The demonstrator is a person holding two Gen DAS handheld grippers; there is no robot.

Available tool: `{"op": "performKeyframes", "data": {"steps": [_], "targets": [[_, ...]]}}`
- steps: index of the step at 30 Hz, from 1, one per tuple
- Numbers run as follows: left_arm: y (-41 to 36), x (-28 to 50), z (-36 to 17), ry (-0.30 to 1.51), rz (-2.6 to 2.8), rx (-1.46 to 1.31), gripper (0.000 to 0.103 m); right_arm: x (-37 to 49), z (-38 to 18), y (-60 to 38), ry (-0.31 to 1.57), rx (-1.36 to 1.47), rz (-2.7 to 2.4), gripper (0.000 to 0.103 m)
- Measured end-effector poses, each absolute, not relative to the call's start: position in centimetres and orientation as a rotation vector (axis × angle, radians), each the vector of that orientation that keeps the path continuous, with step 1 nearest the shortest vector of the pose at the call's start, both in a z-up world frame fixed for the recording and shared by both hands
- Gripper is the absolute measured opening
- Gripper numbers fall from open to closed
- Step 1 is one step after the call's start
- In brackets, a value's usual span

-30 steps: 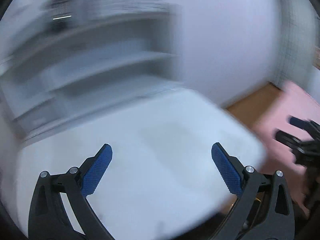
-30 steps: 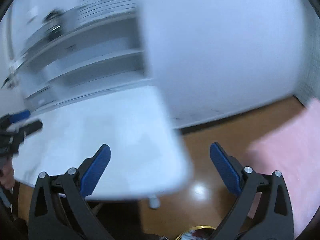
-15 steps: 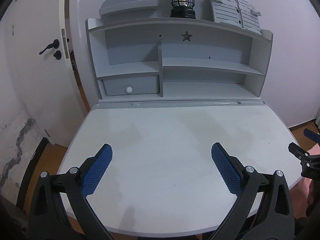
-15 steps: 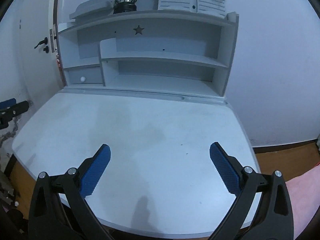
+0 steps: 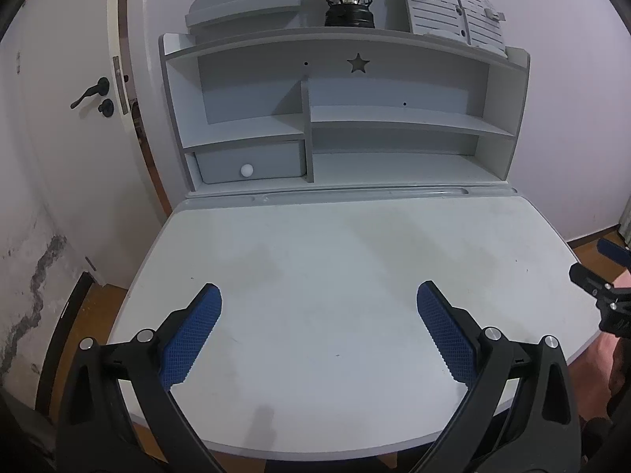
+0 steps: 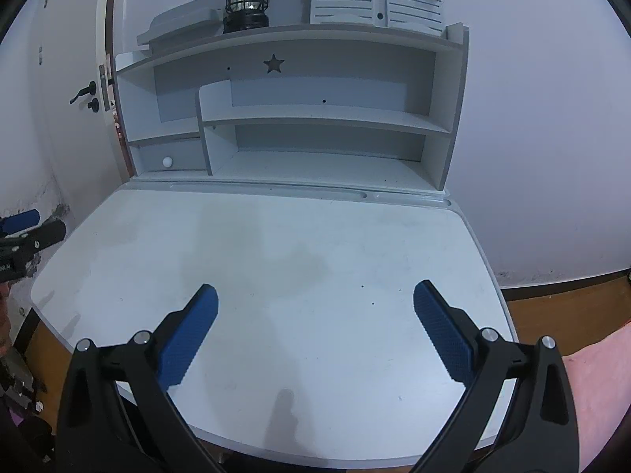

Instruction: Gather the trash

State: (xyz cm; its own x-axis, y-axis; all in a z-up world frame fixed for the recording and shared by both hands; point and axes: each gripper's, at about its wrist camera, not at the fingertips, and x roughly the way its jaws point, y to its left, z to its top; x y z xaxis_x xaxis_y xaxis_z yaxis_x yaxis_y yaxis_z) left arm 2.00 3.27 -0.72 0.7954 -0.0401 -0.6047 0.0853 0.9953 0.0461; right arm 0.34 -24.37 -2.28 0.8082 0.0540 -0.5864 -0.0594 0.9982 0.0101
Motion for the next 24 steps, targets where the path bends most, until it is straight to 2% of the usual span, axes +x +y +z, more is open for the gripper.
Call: {"op": "performKeyframes", "data": {"steps": [24], "targets": [[2.48,1.54,-0.74,0.647,-0.072,0.084,0.096,-0.01,-1.79,-24.19,0.610,-0.019,0.068,0.096]]}}
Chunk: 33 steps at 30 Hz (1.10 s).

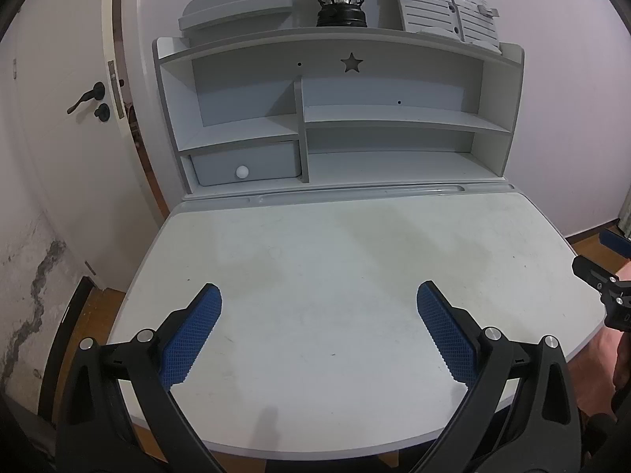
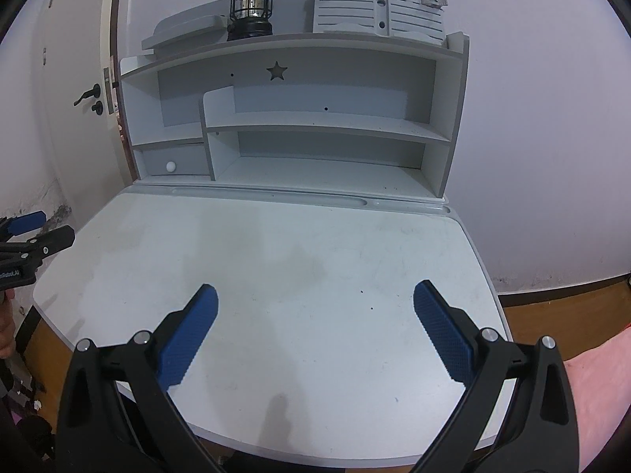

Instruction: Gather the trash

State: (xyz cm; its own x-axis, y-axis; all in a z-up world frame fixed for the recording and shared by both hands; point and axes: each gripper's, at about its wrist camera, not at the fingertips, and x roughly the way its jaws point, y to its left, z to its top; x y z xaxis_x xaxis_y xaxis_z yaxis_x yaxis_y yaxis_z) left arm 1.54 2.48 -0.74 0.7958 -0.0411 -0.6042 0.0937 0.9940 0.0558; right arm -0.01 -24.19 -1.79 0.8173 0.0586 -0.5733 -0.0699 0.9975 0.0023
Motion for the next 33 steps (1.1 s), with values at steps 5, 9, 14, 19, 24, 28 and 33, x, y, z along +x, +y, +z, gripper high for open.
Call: {"op": "performKeyframes", "data": {"steps": [5,9,14,19,24,28,33], "targets": [[2.32,1.56,-0.90,0.652,-0.073,0.087,0.096,-0.02,-1.80,-24.25,0.611,-0.020,0.069,0.096],[2.22,1.67,-1.06,0.656,-0.070,0.091,0.096,-0.09,-1.80,-24.29,0.608,-0.021,0.071,0.096],[2.12,1.56,-1.08,0.658,-0.071,0.093,0.096,-0.06,-1.75,-24.25,0.609,-0.021,0.069,0.096],[2.08,1.56,-1.08,0.660,-0.071,0.095,0.096,-0.08,-1.71,-24.24,0.609,-0.019,0.069,0.096],[2.06,1.58,-1.09,0.660,-0.073,0.096,0.096,-0.08,-1.65,-24.23,0.607,-0.020,0.067,0.096],[2.00,1.46,-1.15,0.659,-0.071,0.097,0.096,-0.09,-1.66,-24.21,0.607,-0.021,0.067,0.096],[1.98,1.42,-1.13,0.660,-0.072,0.098,0.096,-0.14,-1.56,-24.22,0.605,-0.020,0.065,0.096]]}}
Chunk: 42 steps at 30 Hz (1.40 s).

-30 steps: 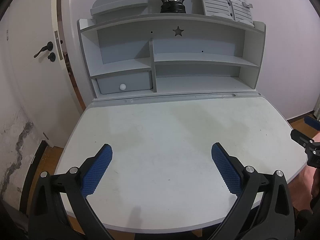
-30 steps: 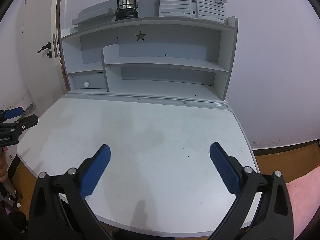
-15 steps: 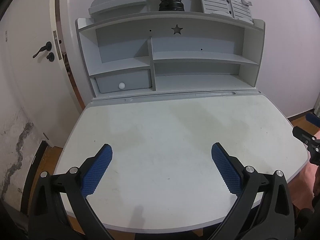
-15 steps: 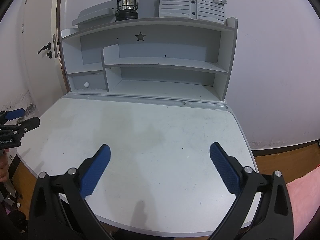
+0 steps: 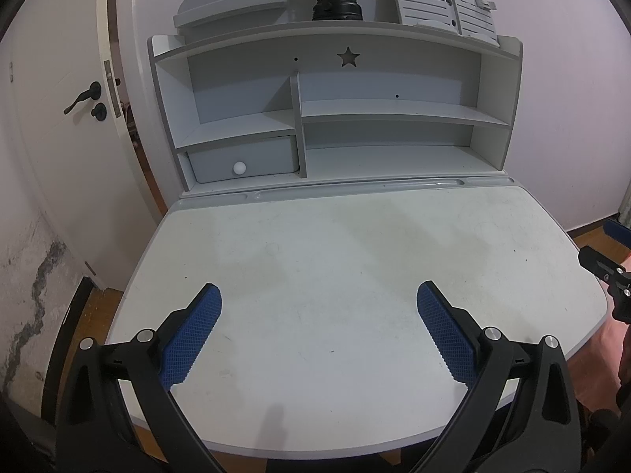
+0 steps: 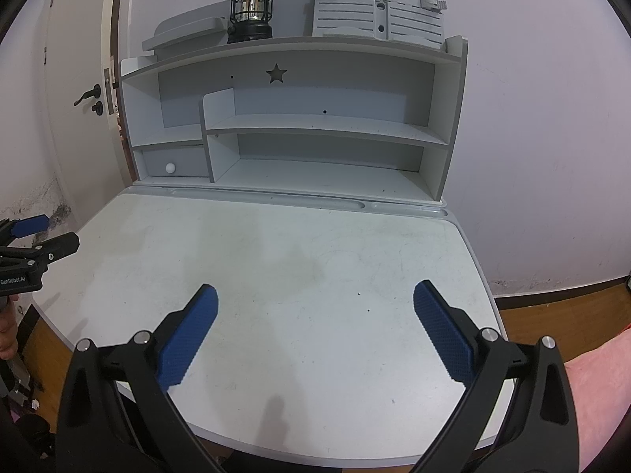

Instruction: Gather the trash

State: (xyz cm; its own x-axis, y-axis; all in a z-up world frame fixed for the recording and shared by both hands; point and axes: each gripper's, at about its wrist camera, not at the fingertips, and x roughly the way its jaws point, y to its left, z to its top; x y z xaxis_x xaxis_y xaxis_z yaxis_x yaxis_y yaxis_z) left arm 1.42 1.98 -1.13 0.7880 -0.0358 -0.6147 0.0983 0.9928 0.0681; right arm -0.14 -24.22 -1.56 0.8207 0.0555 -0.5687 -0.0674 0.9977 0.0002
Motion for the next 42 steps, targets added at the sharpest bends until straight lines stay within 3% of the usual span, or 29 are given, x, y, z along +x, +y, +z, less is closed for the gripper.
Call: {"op": "performKeyframes", "data": {"steps": [42], "targets": [[1.70,1.60,-1.35,0.679,-0.083,0.103,0.096,-0.28,-1.26,-24.66,0.603,-0.019,0.065,0.096]]}}
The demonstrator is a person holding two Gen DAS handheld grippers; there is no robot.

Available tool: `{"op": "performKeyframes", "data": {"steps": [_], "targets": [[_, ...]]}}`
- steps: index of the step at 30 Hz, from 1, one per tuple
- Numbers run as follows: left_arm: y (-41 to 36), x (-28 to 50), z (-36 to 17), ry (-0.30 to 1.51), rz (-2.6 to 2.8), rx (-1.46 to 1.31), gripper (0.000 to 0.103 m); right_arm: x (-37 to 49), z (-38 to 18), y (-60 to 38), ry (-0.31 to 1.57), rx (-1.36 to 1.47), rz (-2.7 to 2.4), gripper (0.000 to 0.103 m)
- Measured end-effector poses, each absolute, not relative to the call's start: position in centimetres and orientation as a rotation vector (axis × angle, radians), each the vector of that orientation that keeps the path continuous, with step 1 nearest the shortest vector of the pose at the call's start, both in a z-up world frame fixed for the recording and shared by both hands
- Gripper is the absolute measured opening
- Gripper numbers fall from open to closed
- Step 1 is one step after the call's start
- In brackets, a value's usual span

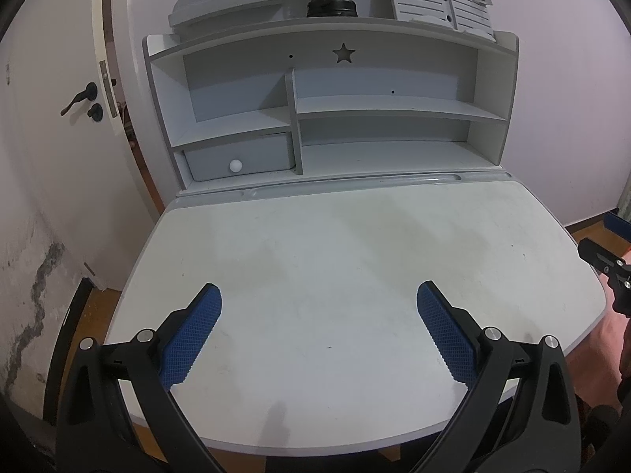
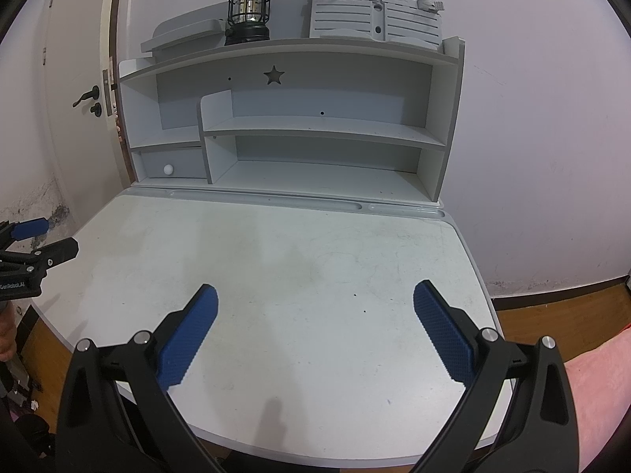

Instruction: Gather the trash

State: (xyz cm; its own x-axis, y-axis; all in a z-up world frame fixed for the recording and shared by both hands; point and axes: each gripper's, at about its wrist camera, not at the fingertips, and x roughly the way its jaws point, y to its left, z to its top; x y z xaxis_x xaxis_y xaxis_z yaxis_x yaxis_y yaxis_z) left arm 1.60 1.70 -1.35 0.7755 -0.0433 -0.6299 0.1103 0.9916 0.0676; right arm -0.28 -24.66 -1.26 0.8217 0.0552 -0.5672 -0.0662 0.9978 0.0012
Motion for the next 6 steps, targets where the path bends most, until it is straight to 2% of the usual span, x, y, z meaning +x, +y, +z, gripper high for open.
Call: {"op": "performKeyframes", "data": {"steps": [6], "targets": [[1.86,1.86,-1.51,0.688,-0.087,0.090,0.096,-0.26,-1.22,-24.79,0.601,-0.020,0.065,0.096]]}}
